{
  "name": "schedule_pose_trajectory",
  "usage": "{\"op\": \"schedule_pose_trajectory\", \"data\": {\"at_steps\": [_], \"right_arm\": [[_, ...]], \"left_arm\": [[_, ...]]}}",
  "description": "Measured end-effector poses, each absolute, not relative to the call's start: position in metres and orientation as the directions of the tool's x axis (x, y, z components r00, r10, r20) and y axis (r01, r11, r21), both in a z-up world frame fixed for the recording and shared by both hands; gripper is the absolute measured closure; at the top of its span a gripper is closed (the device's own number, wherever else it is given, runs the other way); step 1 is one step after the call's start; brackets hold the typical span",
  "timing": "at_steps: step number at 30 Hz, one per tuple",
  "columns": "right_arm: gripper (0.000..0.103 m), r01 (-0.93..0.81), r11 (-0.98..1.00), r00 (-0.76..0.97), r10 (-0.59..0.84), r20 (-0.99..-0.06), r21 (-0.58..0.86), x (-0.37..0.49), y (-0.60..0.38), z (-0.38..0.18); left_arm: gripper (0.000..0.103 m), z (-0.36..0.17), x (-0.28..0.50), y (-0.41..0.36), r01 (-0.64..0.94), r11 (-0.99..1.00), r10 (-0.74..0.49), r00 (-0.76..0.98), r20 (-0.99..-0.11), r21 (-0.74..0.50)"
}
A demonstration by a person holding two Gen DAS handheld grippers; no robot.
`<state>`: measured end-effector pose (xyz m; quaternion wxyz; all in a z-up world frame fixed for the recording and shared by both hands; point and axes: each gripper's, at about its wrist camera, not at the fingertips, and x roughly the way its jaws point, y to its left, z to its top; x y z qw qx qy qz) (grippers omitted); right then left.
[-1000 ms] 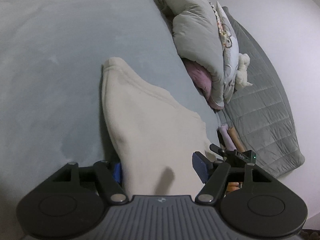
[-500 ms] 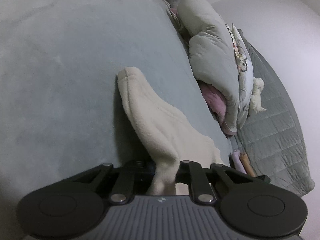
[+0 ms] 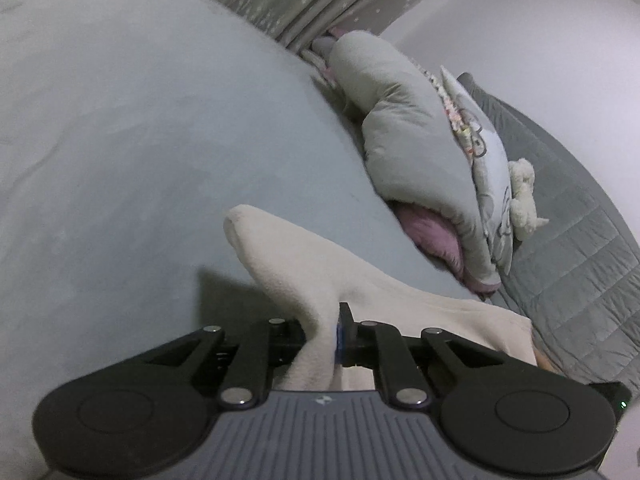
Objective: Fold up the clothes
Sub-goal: 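Lift the folded cream bundle with both grippers and carry it toward the clothes stack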
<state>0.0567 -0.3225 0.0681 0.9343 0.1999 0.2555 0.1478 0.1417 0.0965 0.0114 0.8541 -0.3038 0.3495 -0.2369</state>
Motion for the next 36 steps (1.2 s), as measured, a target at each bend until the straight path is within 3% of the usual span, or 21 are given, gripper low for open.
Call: {"op": "schedule_pose_trajectory", "data": {"at_steps": [11,36], "right_arm": [[0.087,-0.16,0.919,0.88,0.298,-0.371,0.36,0.025,-0.349,0.119],[0.087,0.01,0.942,0.953,0.092,-0.289,0.334,-0.037,-0.495,0.162]], "left_arm": [[0.093,0.051,0.154,0.032,0.247,0.738,-0.604,0.657,-0.451,-0.628],[0.093,0.112,0.161,-0.164,0.39,0.724,-0.665,0.613,-0.426,-0.569]]}}
